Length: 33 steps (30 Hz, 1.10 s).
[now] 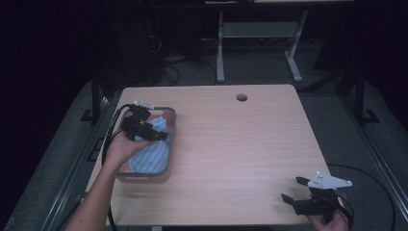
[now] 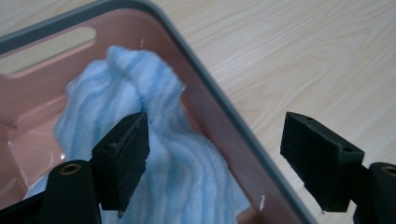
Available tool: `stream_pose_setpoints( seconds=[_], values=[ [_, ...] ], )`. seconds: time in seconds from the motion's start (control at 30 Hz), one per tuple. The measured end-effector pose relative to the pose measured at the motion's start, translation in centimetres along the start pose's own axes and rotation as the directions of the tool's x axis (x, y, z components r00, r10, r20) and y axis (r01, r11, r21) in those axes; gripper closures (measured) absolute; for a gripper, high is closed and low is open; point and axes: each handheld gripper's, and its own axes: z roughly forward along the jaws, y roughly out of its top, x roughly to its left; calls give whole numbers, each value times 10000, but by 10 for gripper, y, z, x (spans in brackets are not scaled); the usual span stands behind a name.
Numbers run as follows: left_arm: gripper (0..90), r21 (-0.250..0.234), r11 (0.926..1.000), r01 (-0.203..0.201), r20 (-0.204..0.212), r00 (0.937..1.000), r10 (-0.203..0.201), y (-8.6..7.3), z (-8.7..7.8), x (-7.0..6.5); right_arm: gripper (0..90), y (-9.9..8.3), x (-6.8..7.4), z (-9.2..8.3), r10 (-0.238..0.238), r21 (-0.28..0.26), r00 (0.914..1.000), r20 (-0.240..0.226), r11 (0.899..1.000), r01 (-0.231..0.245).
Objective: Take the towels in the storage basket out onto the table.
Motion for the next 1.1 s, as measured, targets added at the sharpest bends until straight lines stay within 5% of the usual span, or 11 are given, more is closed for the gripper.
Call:
stream_pose_setpoints(
  seconds=[0.43, 1.0, 1.1],
  values=[
    [244, 389, 9964, 753, -468, 9962, -735, -15, 3, 25, 142, 1, 1, 3, 4, 68, 9999, -130, 10000, -3],
    [259, 1341, 9838, 1194, -823, 9906, -1090, -31, 29, 32, 142, 2, 2, 3, -54, 24, 9998, -165, 10000, 54],
    [287, 1648, 9782, 1266, -1138, 9875, -1087, -32, 35, 31, 142, 2, 2, 2, -52, -7, 9999, -162, 10000, 52]
  ],
)
